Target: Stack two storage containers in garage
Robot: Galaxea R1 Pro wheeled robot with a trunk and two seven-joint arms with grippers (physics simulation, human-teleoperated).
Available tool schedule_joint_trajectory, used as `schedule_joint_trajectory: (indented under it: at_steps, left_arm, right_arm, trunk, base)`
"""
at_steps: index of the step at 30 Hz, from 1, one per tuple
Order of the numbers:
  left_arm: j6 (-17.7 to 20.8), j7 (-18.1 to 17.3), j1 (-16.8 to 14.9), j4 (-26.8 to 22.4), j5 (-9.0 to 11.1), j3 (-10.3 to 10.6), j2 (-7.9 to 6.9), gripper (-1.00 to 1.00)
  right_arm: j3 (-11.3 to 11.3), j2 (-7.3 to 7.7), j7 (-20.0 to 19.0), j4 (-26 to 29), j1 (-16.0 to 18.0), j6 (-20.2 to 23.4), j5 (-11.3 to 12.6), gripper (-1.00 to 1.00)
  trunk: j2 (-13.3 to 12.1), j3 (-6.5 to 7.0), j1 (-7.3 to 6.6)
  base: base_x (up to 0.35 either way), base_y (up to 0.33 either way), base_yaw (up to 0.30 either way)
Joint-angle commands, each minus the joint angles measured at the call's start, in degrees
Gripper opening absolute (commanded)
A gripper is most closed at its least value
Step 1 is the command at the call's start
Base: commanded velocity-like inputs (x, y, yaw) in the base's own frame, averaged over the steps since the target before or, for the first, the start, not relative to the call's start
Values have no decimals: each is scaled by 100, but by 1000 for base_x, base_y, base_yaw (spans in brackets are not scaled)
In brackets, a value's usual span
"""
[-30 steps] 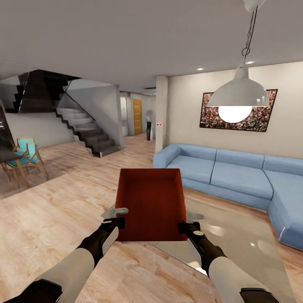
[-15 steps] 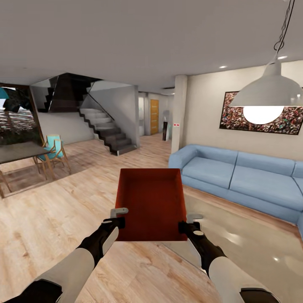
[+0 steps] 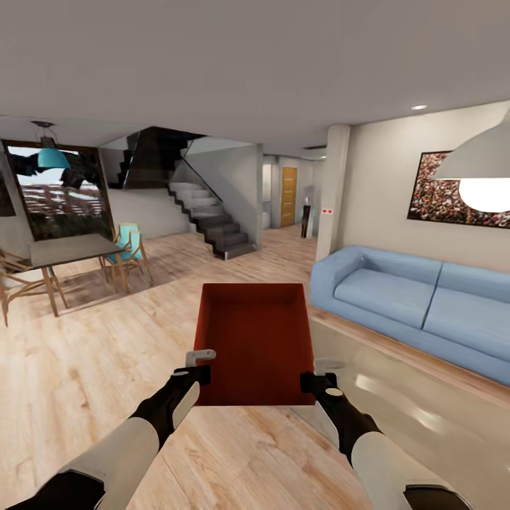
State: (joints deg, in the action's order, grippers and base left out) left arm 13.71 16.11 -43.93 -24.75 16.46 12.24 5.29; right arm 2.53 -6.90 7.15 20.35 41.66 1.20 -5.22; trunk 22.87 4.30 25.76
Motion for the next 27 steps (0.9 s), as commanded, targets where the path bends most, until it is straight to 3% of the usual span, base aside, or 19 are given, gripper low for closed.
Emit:
schedule_joint_trajectory:
  at_steps: [1, 27]
  left_arm:
    - [44, 85, -2, -4, -44, -37, -4, -100]
    - [44, 85, -1, -4, -46, -37, -2, -100]
  right_arm:
    - [116, -5, 26, 22, 0, 12, -120, -100]
    - [116, -5, 26, 22, 0, 12, -122, -100]
  trunk:
    - [5, -2, 2]
    - [5, -2, 2]
  base:
    - [0, 0, 275]
    - [0, 0, 275]
